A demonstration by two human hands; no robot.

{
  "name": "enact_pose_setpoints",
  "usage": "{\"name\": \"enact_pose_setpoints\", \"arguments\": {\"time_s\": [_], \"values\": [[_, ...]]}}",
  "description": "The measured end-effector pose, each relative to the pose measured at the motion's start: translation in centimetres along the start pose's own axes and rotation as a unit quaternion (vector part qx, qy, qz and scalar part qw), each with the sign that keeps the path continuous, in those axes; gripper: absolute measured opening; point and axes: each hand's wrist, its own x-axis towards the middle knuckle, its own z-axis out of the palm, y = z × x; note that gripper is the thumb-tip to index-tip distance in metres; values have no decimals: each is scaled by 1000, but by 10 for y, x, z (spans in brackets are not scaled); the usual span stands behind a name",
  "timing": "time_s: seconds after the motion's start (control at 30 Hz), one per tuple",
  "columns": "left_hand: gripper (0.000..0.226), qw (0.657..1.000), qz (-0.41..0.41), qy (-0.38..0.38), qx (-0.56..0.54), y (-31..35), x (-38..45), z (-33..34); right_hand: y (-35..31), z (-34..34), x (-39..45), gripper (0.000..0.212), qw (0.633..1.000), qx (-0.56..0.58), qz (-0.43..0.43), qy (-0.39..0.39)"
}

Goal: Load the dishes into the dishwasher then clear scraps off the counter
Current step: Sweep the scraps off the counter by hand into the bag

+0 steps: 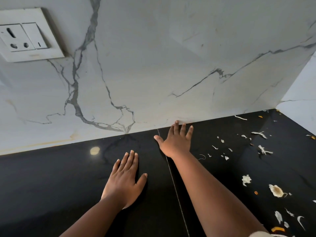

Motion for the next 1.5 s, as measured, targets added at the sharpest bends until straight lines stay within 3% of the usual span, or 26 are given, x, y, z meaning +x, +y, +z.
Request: {"name": "enact_pose_setpoints", "arguments": {"time_s": [0.17,0.3,0.6,0.87,1.03,1.17,1.33,1.5], "values": [[88,1000,1,0,-3,-2,2,0,25,3,-15,119,997,4,79,-7],[89,1000,3,5,-10,-1,3,1,58,4,-52,121,986,51,153,-42],[73,1000,6,4,-16,-2,-1,0,77,17,-148,119,982,49,178,-44],[92,1000,4,7,-21,-2,-1,0,72,17,-195,115,993,-28,110,-44],[91,1000,3,2,-10,-2,-2,-1,82,-6,-134,97,996,-13,78,28],[87,1000,4,11,-22,-2,-1,0,120,-18,-43,100,992,1,124,32],[85,1000,5,11,-19,-2,3,1,210,-31,47,95,976,58,190,93],[86,1000,-2,5,0,-4,5,2,288,-14,94,100,975,164,147,39]]}}
